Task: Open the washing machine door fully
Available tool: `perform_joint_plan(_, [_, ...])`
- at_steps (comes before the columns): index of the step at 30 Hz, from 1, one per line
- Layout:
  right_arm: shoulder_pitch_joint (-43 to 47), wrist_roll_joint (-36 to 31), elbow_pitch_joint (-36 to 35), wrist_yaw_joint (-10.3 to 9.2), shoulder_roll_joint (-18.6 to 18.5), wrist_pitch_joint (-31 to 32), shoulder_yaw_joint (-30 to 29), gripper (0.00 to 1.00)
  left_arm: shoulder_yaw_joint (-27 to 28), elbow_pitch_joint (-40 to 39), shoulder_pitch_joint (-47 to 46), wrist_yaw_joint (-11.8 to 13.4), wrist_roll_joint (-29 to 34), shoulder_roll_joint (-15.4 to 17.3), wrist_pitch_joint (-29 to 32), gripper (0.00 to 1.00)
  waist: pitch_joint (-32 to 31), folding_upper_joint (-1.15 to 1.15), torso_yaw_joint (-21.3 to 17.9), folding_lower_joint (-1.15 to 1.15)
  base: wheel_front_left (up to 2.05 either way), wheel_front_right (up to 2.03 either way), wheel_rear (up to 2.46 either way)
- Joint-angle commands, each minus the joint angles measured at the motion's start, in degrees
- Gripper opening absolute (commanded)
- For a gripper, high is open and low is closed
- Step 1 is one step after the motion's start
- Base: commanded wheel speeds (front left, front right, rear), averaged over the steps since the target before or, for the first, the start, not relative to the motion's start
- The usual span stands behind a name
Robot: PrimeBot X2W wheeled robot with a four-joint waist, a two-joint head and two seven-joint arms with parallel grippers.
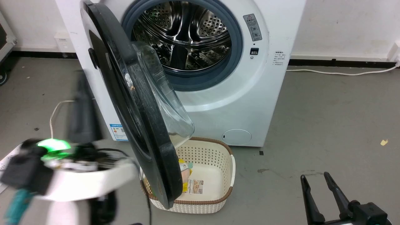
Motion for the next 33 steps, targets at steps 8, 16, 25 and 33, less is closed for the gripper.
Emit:
perform_joint_plan(8, [-1.14,1.25,-0.03,0.05,0.27,-0.25,-0.26,1.00,-14.34,3.64,3.96,-0.21,3.54,-0.09,10.14,0.00,0.46,0.00,-1.03,0.00,0.00,0.00,0.00])
perform_joint_plan(16, [-1.40,1.03,0.07,0.05,0.27,-0.25,-0.78,1.00,-21.67,13.21,7.44,0.61,3.33,-0.12,12.94,0.00,0.90,0.00,-1.16,0.00,0.00,0.00,0.00])
perform_joint_plan(25, [-1.36,1.87,0.28,0.05,0.27,-0.25,-1.78,1.00,-20.10,26.64,5.51,2.63,0.85,-0.09,11.03,0.00,1.30,0.00,-0.27,0.00,0.00,0.00,0.00])
perform_joint_plan(33, [-0.77,2.76,0.01,0.05,0.27,-0.25,-1.40,1.00,-18.39,31.54,5.02,2.90,-0.16,0.79,8.39,0.00,0.97,0.00,3.20,0.00,0.00,0.00,0.00])
